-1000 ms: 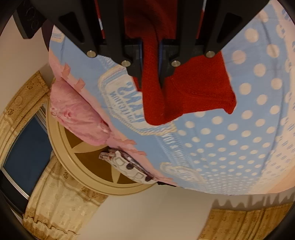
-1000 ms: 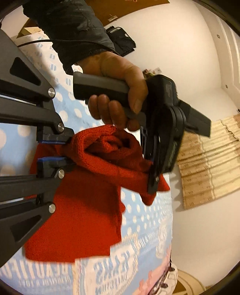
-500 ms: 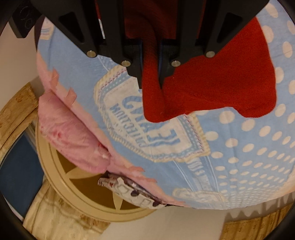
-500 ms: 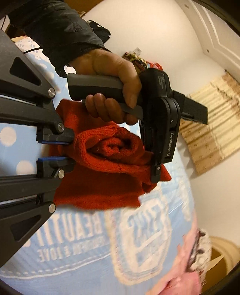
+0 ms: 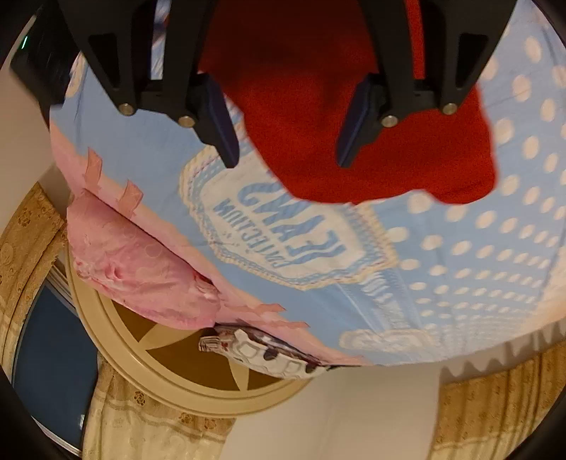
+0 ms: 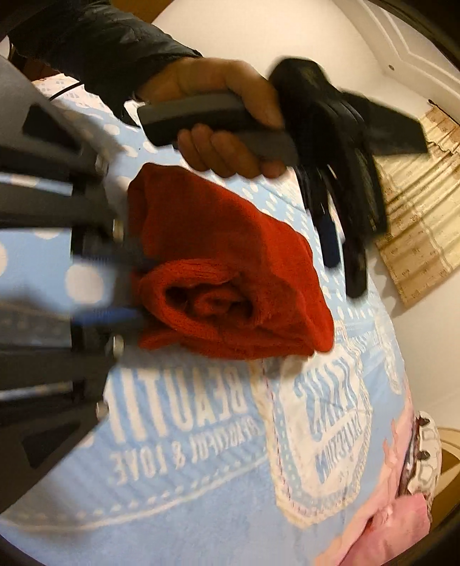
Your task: Fold small clothes
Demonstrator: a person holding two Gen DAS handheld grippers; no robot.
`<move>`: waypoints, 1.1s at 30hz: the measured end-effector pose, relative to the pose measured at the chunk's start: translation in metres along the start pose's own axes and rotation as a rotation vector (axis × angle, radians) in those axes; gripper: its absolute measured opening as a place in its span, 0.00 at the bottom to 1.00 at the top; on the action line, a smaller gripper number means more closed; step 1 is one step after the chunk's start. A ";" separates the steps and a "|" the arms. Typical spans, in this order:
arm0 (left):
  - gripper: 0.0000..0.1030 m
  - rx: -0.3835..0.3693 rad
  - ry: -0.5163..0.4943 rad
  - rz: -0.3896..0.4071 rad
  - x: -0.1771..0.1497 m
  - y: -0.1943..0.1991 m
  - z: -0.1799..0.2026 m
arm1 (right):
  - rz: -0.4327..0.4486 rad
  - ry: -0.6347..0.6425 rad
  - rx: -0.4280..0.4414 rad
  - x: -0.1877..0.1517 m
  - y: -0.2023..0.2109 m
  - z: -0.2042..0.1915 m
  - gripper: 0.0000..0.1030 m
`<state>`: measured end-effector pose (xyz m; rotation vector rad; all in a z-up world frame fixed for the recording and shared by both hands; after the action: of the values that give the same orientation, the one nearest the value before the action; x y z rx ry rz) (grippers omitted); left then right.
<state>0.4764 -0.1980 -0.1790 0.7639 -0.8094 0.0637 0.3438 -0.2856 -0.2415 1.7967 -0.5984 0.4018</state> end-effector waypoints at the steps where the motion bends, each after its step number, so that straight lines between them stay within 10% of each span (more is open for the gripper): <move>1: 0.61 0.018 0.001 0.013 -0.006 0.009 -0.005 | 0.007 -0.003 -0.015 0.000 0.004 0.004 0.67; 13: 0.64 0.240 0.028 -0.009 -0.089 0.043 -0.049 | 0.127 0.147 0.143 0.049 0.020 -0.065 0.71; 19: 0.74 0.224 0.056 0.005 -0.112 0.040 -0.051 | -0.058 0.122 -0.013 0.047 -0.049 -0.036 0.71; 33: 0.86 0.204 0.115 0.061 -0.122 0.044 -0.059 | 0.048 0.372 -0.214 0.090 -0.057 -0.061 0.71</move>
<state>0.4132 -0.1005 -0.2609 0.9191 -0.7235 0.2457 0.4522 -0.2321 -0.2181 1.4581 -0.4053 0.6622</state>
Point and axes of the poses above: each gripper's, at about its wrist camera, not at the fingertips, and y roughly against the way its jaws point, z to its right, x to its top, the point moved 9 cm from there along -y, roughly the way its jaws point, and after that the axes turned 14 degrees about -x, right-handed, at the moved point
